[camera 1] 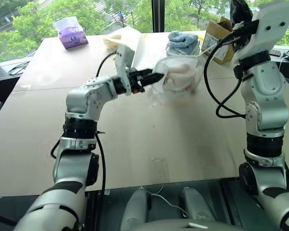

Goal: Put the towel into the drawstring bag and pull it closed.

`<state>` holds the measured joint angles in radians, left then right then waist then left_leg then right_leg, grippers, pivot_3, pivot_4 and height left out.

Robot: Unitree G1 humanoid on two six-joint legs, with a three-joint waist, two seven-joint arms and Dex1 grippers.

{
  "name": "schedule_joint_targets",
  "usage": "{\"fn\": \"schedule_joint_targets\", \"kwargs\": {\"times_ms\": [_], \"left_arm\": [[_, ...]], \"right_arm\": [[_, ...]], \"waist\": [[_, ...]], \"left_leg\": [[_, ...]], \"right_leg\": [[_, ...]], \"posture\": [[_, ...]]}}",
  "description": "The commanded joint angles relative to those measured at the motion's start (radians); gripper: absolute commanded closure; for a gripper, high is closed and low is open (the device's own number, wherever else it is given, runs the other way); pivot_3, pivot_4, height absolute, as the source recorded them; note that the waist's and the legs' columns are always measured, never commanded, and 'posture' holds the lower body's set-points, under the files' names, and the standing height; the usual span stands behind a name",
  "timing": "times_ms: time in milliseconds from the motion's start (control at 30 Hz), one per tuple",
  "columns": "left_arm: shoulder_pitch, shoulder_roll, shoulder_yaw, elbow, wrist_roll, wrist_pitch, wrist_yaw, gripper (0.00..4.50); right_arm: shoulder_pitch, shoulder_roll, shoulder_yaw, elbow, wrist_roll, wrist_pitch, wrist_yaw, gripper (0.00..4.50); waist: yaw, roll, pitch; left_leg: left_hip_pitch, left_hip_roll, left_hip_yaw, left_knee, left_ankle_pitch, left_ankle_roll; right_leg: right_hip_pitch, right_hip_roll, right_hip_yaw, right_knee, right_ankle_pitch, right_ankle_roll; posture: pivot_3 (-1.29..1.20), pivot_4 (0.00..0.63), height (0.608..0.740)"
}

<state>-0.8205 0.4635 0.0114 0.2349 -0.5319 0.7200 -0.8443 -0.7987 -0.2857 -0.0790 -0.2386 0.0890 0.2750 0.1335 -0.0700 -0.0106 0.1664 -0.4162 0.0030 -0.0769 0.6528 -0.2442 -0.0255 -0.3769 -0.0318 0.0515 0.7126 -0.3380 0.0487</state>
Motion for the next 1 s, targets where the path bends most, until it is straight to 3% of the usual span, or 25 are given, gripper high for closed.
{"fn": "schedule_joint_targets", "kwargs": {"times_ms": [33, 167, 333, 633, 733, 1000], "left_arm": [[0.066, 0.003, 0.059, -0.13, -0.029, -0.027, 0.014, 2.32], [0.201, -0.033, 0.112, -0.258, -0.066, -0.029, 0.073, 2.32], [0.306, -0.081, 0.231, -0.334, -0.216, 0.069, 0.143, 2.32], [0.487, 0.034, -0.039, -0.347, 0.105, -0.263, 0.008, 2.32], [0.443, 0.01, -0.097, -0.237, 0.242, -0.449, 0.041, 2.32], [0.272, -0.081, -0.176, 0.019, 0.336, -0.644, -0.027, 2.32]], "right_arm": [[-0.035, 0.013, 0.004, -0.052, 0.009, 0.004, 0.001, 4.5], [-0.045, 0.029, 0.014, -0.047, 0.008, 0.009, 0.002, 4.5], [-0.053, 0.042, 0.023, -0.031, 0.007, 0.009, 0.005, 4.5], [-0.06, 0.054, 0.023, -0.023, 0.004, 0.014, 0.005, 4.5], [-0.068, 0.057, 0.024, -0.023, 0.004, 0.019, 0.004, 4.5], [-0.079, 0.069, 0.034, -0.019, 0.005, 0.022, 0.007, 4.5]], "waist": [[0.001, 0.0, 0.0], [0.002, 0.0, 0.0], [0.002, 0.0, 0.0], [0.012, 0.0, 0.0], [0.016, 0.0, 0.0], [0.024, 0.0, 0.0]], "left_leg": [[0.0, 0.0, 0.0, 0.0, 0.0, 0.0], [-0.001, 0.0, 0.0, 0.0, 0.0, 0.0], [0.0, 0.0, -0.001, 0.0, 0.0, 0.0], [0.0, 0.0, 0.0, 0.0, 0.0, 0.0], [0.0, 0.0, 0.0, 0.0, 0.0, 0.0], [0.0, -0.001, 0.0, 0.0, 0.0, 0.001]], "right_leg": [[0.0, 0.0, 0.0, 0.0, 0.0, 0.0], [0.0, -0.001, 0.0, 0.0, 0.0, 0.0], [0.0, -0.001, -0.001, 0.0, 0.0, 0.0], [0.0, -0.001, -0.001, 0.0, 0.0, 0.0], [0.0, -0.001, -0.001, 0.0, 0.0, 0.0], [0.0, 0.0, -0.001, 0.0, 0.0, 0.0]], "posture": [[0.0, 0.15, 0.74], [0.0, 0.15, 0.74], [0.0, 0.15, 0.74], [0.0, 0.15, 0.74], [0.0, 0.15, 0.74], [0.0, 0.15, 0.74]]}}
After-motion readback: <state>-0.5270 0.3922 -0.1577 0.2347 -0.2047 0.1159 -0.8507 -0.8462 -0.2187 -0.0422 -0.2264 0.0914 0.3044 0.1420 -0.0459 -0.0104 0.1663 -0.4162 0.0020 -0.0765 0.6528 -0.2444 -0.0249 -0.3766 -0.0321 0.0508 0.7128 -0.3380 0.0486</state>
